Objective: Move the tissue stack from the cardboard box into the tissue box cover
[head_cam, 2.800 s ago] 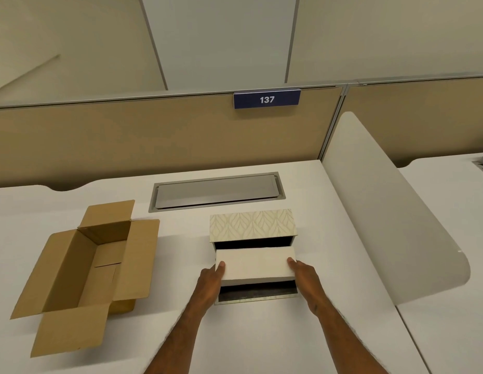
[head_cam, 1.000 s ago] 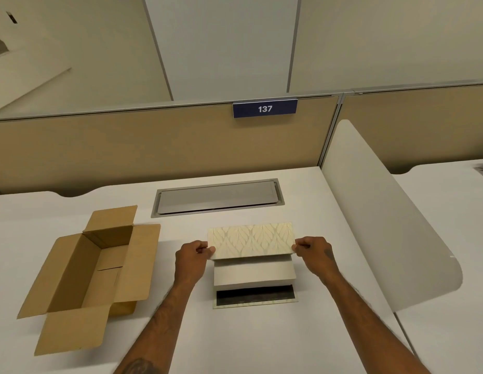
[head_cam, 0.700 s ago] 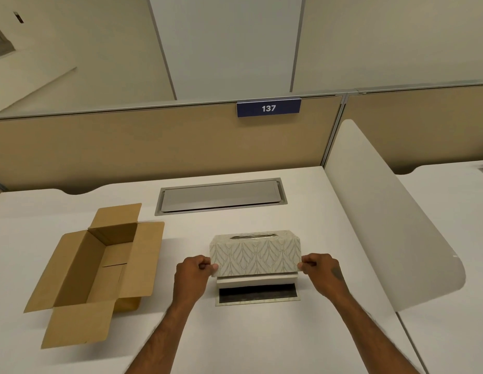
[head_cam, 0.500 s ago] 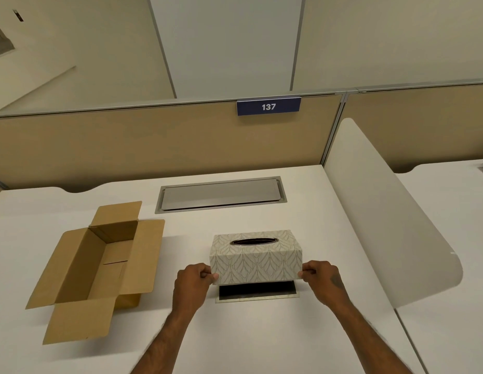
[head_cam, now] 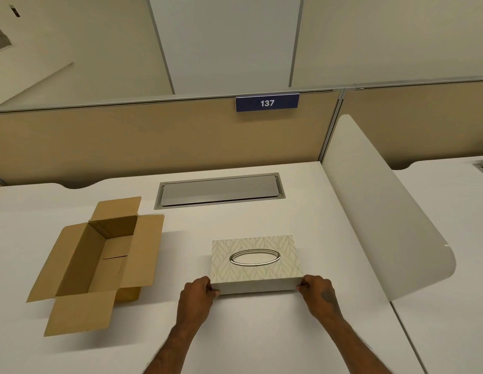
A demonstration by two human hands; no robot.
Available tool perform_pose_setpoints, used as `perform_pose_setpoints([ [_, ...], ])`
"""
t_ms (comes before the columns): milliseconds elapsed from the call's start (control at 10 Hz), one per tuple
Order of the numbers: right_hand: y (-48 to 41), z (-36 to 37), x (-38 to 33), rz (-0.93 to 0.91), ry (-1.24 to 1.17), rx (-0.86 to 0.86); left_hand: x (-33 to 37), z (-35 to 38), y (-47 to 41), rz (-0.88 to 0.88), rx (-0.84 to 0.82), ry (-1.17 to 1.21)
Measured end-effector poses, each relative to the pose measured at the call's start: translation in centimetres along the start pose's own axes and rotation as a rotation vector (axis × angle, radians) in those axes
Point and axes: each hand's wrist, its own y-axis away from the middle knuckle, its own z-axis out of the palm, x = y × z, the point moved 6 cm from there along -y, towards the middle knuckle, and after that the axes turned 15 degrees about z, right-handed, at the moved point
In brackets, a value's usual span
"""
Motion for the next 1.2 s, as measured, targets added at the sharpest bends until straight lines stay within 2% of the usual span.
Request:
perform_pose_setpoints([
  [500,0.5,0.8,0.3,-0.05,0.118,0.074,-0.3,1.3,0.5,0.049,-0.035,-0.045],
  [800,0.8,1.2,0.4,0.002,0.108,0.019,-0.4,1.2,0.9,0.017,-0.081,0.002],
  [900,1.1,1.0,1.1,0.071,-0.007,-0.033,-1.5,1.1,2.1,-0.018,-0.085,0.101],
  [1100,3.0,-0.6,0.8,0.055,-0.077,0.094,-3.5,-0.5,5.6,-0.041,-0.054,0.067],
  [1200,5.2,-1.3,-0.9,-0.045,-0.013,0.271,-2.8,-2.2,6.6,0.035,0.039,0.013],
])
